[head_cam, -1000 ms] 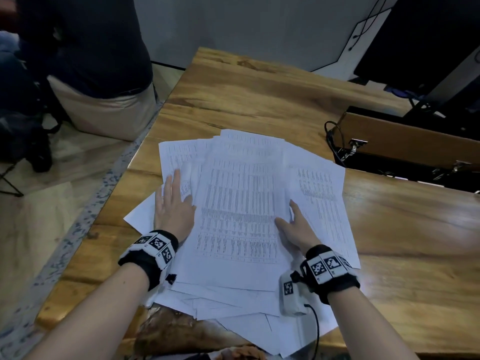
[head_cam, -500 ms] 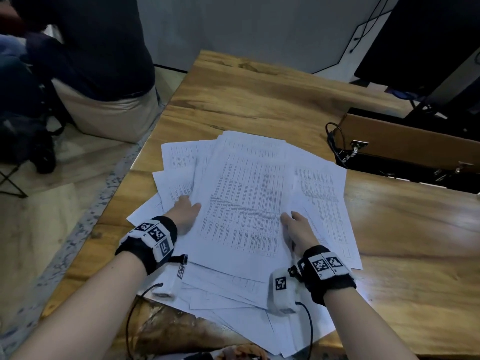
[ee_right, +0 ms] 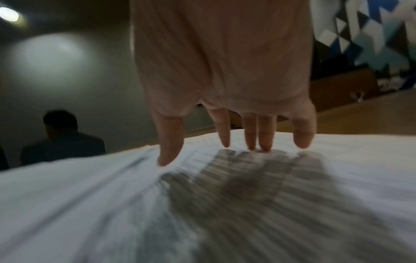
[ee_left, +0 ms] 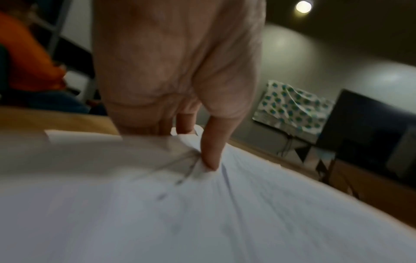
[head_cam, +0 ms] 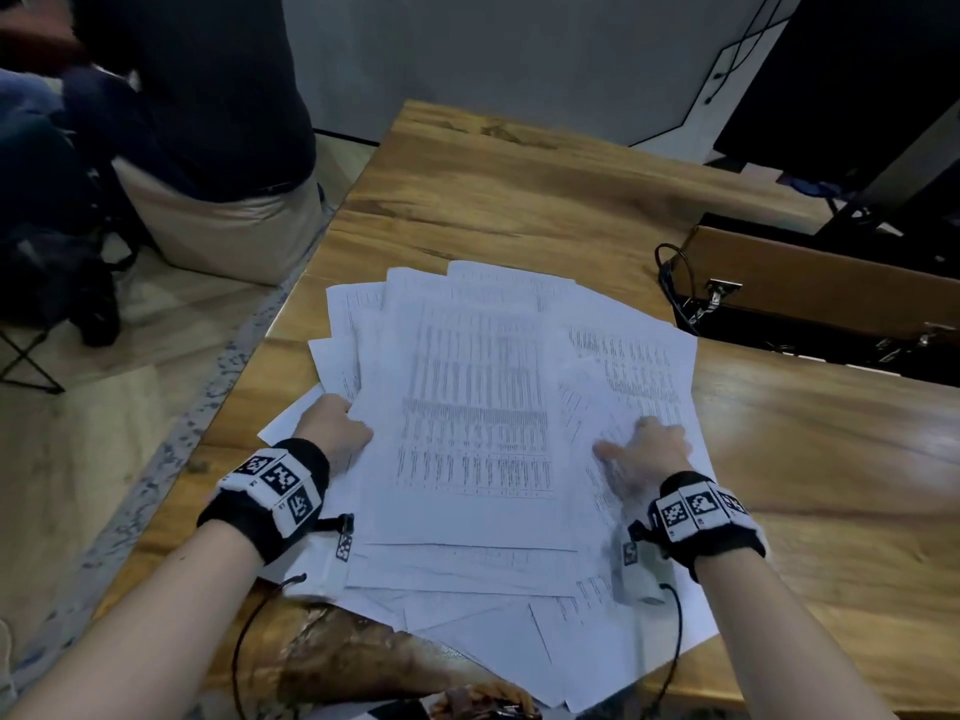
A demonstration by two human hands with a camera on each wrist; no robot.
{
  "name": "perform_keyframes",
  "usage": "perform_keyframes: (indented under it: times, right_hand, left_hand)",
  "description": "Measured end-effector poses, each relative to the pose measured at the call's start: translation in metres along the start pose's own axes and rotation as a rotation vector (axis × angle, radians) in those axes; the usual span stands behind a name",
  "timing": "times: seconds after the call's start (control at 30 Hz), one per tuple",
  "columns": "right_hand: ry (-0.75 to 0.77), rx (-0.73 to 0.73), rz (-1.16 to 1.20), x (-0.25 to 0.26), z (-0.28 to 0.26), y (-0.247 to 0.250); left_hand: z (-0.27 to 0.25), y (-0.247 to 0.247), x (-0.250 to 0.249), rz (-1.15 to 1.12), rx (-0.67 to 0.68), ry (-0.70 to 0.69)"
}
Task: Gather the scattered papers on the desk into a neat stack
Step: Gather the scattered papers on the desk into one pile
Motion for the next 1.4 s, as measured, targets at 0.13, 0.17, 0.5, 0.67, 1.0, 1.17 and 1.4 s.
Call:
perform_keyframes:
  times: [0.13, 0.17, 0.5, 0.67, 1.0, 1.17, 1.4]
  right_hand:
    - [-0.051, 0.119, 0.242, -0.017, 0.008, -0.011]
    - [-0.029, 0.159, 0.279, -0.015, 0.006, -0.012]
    - [0.01, 0.162, 0.691, 0.005, -0.003, -0.002]
    - [-0.055, 0.265, 0.757, 0.032, -0.014, -0.036]
    - [-0.146, -0.011, 0.226, 0.007, -0.007, -0.014]
    - [-0.068, 0.097, 0.434, 0.018, -0.004, -0.021]
    - [0.111, 0.158, 0.535, 0.046, -0.014, -0.007]
  left_hand:
    - [-0.008, -0.008, 0.004, -0.129, -0.012, -0.001]
    - [-0.009, -0.012, 0.002, -0.138, -0.014, -0.016]
    - [-0.002, 0.001, 0.006, -0.074, 0.173, 0.041]
    - [-0.008, -0.017, -0.004, 0.122, 0.232, -0.043]
    - [-0.008, -0.023, -0.001, 0.108, -0.044, 0.042]
    - [-0.009, -0.019, -0.014, 0.203, -0.093, 0.134]
    - [0.008, -0.01, -0.004, -0.279, -0.264, 0.03]
Point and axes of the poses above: each hand's wrist, its own z-axis towards the middle knuckle, its own y-axis out of the back of the hand, x = y × z, the point moved 3 cm from there along z, towards the middle knuckle, and after that the axes turned 14 degrees about -y, right-handed, at the moved point
